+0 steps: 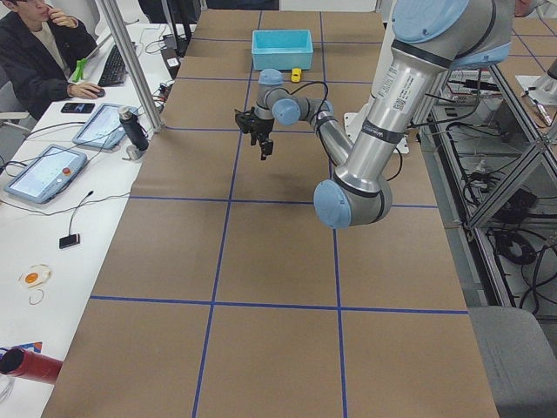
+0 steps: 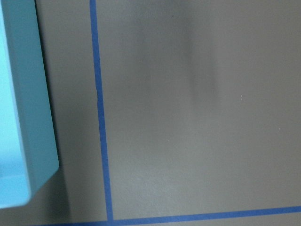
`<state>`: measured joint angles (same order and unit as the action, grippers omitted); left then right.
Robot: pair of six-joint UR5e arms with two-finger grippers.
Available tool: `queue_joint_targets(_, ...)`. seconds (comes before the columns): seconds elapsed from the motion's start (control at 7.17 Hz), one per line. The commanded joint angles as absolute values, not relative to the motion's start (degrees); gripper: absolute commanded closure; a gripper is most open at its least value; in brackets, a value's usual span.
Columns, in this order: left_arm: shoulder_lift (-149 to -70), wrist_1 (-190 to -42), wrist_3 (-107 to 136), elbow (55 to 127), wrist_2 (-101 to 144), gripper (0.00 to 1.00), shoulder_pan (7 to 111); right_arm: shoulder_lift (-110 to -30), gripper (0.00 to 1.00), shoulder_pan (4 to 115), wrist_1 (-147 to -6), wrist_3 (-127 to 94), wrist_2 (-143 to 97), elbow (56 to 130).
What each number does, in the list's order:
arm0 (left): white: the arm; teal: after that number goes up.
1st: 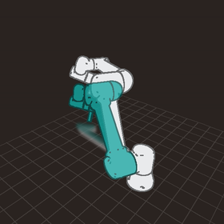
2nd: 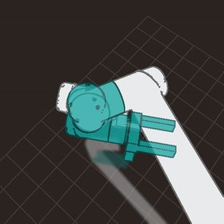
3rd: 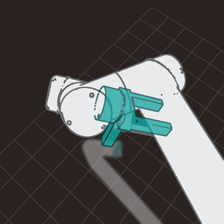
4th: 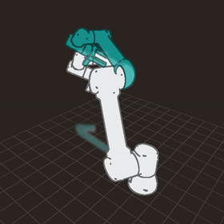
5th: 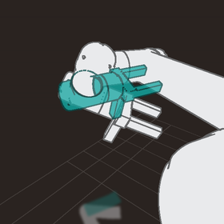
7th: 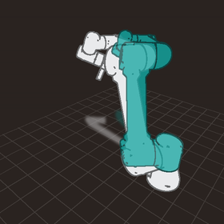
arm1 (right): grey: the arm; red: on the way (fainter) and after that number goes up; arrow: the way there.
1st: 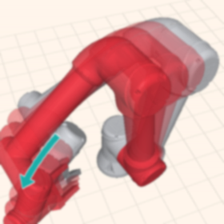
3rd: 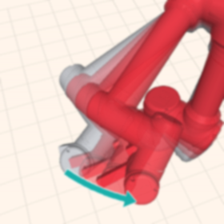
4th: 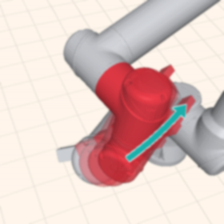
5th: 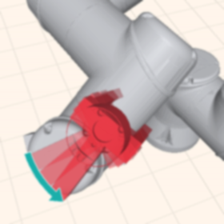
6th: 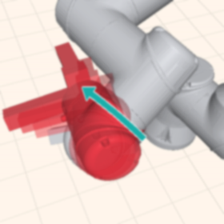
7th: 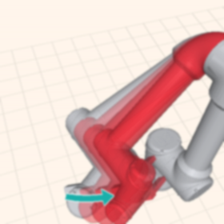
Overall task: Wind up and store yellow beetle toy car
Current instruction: 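Retract the left arm away from the table while the car rolls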
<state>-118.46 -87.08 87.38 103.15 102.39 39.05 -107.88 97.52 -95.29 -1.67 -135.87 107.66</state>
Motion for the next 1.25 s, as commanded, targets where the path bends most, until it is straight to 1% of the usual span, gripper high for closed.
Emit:
queue_joint_targets(0.0, -114.11, -89.63, 75.99, 103.44, 107.7, 0.0, 43.92, -103.21, 0.0, 92.49, -95.19, -12.26, -136.76, 107.75)
queue_joint_targets(0.14, -111.38, -91.3, 69.93, 103.53, 112.02, 0.0, 47.69, -101.27, 0.0, 90.55, -95.19, -16.05, -137.28, 107.84)
queue_joint_targets(0.7, -105.48, -90.97, 45.23, 102.66, 122.33, 0.0, 60.0, -94.33, 0.0, 82.9, -94.83, -32.48, -138.78, 108.28)
queue_joint_targets(0.98, -100.4, -91.49, 33.03, 102.74, 125.83, 0.0, 66.14, -90.99, 0.0, 78.68, -94.75, -44.14, -139.04, 109.42)
queue_joint_targets(1.12, -97.94, -91.49, 27.91, 102.83, 127.95, 0.0, 69.4, -90.79, 0.03, 76.4, -94.66, -49.52, -138.52, 110.47)
